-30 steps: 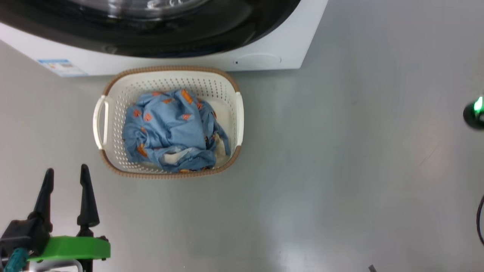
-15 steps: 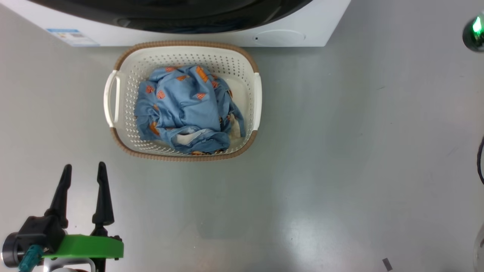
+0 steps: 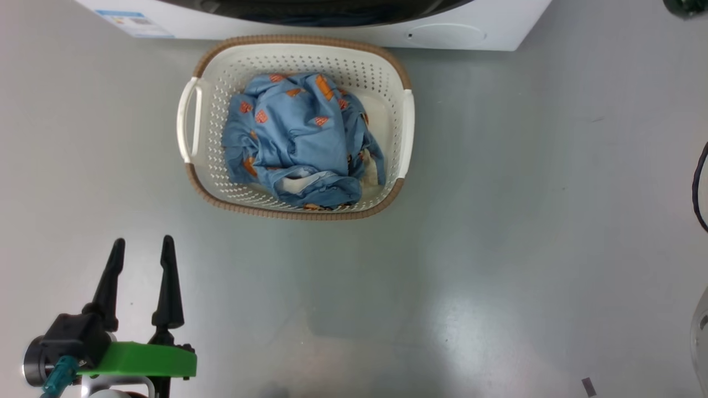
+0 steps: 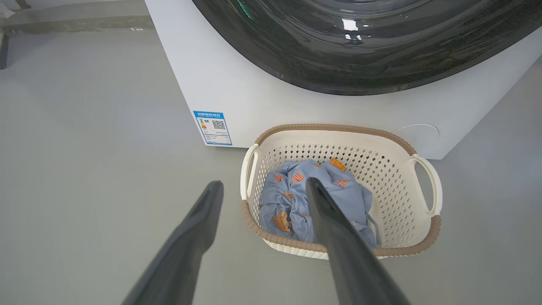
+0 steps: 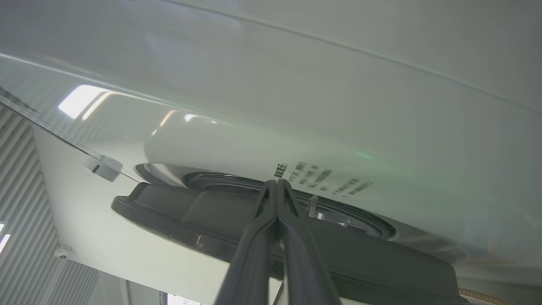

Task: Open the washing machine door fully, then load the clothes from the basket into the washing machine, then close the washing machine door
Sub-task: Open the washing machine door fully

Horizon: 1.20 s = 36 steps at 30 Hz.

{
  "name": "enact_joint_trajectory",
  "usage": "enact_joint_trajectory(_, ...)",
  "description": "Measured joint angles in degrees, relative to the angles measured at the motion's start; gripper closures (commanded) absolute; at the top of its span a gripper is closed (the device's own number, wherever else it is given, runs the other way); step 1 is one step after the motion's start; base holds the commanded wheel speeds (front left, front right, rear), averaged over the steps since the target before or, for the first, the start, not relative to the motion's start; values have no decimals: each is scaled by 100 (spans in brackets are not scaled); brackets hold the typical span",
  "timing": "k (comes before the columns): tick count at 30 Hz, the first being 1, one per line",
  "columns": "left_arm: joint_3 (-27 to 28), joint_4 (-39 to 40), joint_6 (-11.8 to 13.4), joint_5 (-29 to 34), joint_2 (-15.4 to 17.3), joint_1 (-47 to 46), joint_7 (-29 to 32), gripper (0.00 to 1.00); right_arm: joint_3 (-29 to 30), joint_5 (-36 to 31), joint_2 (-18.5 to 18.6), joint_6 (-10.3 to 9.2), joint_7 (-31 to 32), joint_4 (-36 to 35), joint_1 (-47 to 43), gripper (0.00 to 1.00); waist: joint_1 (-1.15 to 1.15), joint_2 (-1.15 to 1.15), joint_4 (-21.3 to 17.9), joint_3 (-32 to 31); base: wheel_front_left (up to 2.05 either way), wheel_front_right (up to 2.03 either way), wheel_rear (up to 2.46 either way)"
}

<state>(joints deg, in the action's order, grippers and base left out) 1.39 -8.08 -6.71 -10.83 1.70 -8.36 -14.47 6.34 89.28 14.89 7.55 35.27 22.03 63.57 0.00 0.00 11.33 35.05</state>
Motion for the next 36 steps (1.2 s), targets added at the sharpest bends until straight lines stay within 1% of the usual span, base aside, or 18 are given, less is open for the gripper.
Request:
enact_joint_trajectory(8, -112, 0, 98, -126, -2, -7, 0, 0, -197, -57, -8, 0, 53, 47, 279, 100, 0, 0, 177, 153, 0, 0, 0)
enact_joint_trajectory(14, -116, 45, 100, -219, -3, -5, 0, 0, -283, -57, -15, 0, 126, 105, 401, 100, 0, 0, 317, 204, 0, 0, 0)
enact_joint_trajectory(21, -152, 53, 100, -222, -4, 4, 0, 0, -368, -54, -25, 0, 127, 125, 680, 100, 0, 0, 393, 260, 0, 0, 0)
enact_joint_trajectory(28, -111, 121, 116, -256, -4, 66, 0, 0, -432, -41, -42, 0, 205, 158, 692, 100, 0, 0, 408, 253, 0, 0, 0)
enact_joint_trajectory(36, 29, 156, 118, -256, -4, 96, 0, 0, -570, 23, -64, 0, 408, 148, 692, 100, 0, 0, 314, 292, 0, 0, 0)
